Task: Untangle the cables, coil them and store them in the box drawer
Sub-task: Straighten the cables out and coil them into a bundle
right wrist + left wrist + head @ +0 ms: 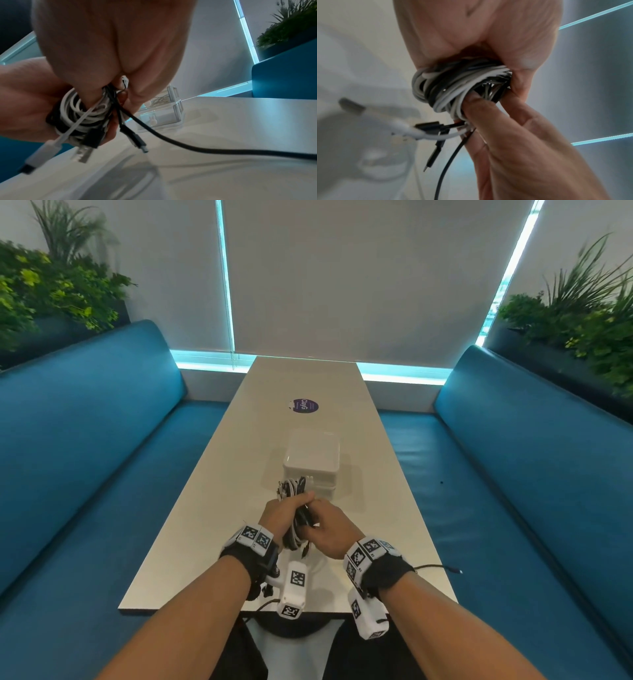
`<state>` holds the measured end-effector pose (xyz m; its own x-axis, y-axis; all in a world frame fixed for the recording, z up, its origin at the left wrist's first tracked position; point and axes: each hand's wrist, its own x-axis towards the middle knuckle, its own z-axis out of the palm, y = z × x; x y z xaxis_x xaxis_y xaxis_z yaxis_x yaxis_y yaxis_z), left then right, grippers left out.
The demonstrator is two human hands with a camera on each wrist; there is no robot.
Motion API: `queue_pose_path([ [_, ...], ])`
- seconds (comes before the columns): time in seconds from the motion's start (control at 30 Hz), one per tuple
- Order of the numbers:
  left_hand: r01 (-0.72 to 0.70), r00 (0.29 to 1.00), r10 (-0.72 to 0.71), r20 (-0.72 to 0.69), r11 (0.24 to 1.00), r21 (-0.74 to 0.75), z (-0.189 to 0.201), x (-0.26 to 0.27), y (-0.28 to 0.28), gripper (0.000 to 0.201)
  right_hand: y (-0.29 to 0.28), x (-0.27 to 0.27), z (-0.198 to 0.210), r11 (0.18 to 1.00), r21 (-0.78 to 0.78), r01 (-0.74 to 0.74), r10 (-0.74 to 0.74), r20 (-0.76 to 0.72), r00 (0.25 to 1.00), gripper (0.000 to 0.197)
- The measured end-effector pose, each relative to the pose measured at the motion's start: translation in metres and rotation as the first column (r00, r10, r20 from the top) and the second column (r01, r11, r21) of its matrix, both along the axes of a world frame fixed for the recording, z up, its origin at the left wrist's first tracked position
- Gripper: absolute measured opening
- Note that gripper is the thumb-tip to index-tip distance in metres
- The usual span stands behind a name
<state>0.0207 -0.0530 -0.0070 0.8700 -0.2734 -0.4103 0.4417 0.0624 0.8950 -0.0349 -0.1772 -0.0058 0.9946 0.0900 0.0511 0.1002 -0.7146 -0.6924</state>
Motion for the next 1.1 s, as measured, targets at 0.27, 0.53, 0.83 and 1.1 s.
queue_pose_path([
  [0.27,0.007,0.991,-0.009,0.134,1.000,0.010,-0.005,-0.005,0.010,0.027,-0.009,-0.002,-0.009,0.972,0.166,0.168,-0.175,0.027,0.984,0.039],
  [0.53,-0.105,0.967,0.068,0.244,0.984,0.141,0.000,-0.004,0.006,0.021,-0.013,-0.004,-0.010,0.994,-0.018,0.107,-0.107,0.004,0.994,0.041],
  [0.83,-0.217,0.950,0.204,0.238,0.976,0.031,0.016,0.005,0.009,0.039,-0.020,-0.007,0.000,0.993,-0.110,0.052,-0.067,-0.137,0.988,0.030],
  [1.1,-0.236,0.918,0.221,0.329,0.972,0.007,0.013,0.006,0.002,0.029,-0.012,-0.007,-0.001,0.996,-0.055,0.065,-0.075,-0.214,0.974,0.025],
])
